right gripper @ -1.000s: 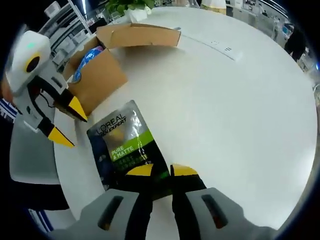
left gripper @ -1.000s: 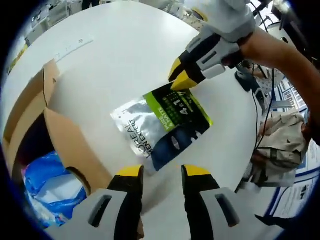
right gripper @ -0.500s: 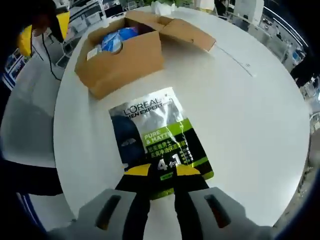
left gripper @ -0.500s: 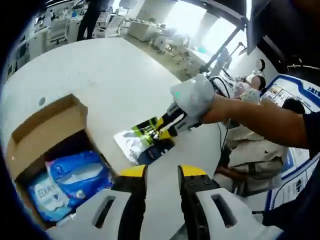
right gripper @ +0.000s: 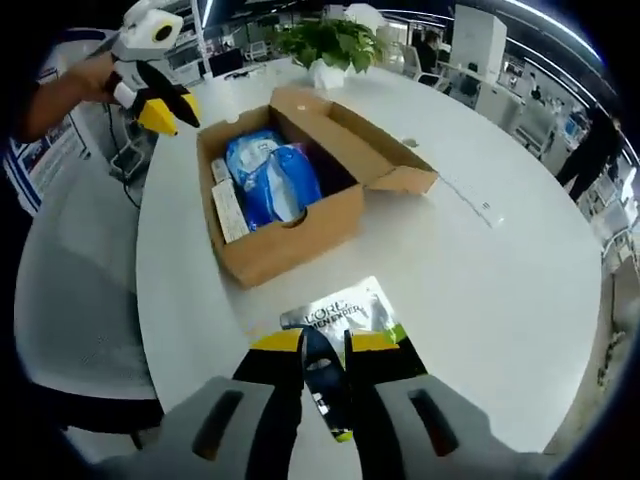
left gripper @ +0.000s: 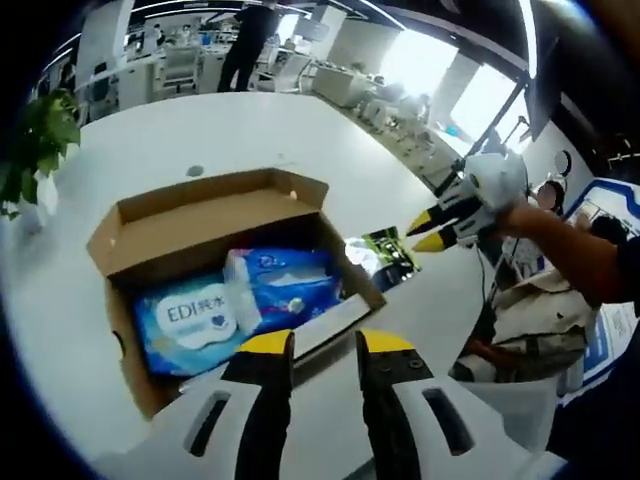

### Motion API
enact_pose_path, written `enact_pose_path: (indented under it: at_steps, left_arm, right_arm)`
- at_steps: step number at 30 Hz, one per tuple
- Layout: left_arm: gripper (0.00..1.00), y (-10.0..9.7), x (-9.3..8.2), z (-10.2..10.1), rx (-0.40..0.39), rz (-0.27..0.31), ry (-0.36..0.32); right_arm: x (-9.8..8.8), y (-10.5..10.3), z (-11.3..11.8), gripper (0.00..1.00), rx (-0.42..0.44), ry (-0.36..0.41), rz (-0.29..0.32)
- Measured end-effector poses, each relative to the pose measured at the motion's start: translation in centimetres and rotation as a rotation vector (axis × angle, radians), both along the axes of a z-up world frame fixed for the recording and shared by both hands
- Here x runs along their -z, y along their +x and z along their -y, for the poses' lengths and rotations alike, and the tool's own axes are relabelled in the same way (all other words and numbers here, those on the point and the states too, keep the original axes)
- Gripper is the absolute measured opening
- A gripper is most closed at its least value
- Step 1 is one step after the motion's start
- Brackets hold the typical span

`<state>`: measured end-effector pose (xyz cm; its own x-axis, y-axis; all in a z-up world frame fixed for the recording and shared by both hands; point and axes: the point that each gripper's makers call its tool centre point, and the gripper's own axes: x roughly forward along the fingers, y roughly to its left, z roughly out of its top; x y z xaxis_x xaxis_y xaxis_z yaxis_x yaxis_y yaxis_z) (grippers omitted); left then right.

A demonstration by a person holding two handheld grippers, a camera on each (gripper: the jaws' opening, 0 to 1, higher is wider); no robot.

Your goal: Operate the shoe box by opening the lid, removing the specified soft item, and placing it in the target area until the item is outside and the box remains undamaged.

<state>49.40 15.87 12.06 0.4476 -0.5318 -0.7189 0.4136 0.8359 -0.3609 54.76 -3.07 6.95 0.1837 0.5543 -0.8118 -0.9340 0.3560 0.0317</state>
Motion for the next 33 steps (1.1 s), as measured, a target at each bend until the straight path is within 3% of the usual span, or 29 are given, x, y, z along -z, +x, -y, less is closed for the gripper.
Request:
enact_pose_path:
  at_steps: [8,15,20,33]
  left_arm:
    - [0.28,-0.6,0.3,-3.2,0.001,0.015,0.018]
    - [0.30,-0.8,1.1,-6.2,0.017,0.022,0.040]
    - [0.28,0.0,1.0,-6.7,0.070,0.068,0.054]
    - [0.28,1.7,2.4,-7.0,0.106,0.055,0.071]
  right_arm:
    - [-2.5,-0.6,-4.8,0.14,-0.044,0.001,0.035]
    - [-2.8,-0.7,-7.6,0.14,-0.055,-0.008,0.047]
    - [-2.3,-0.6,-9.1,0.14,-0.063,-0.026,0.048]
    - [-1.7,0.1,-11.8,0.13,-0.076,-0.042,0.047]
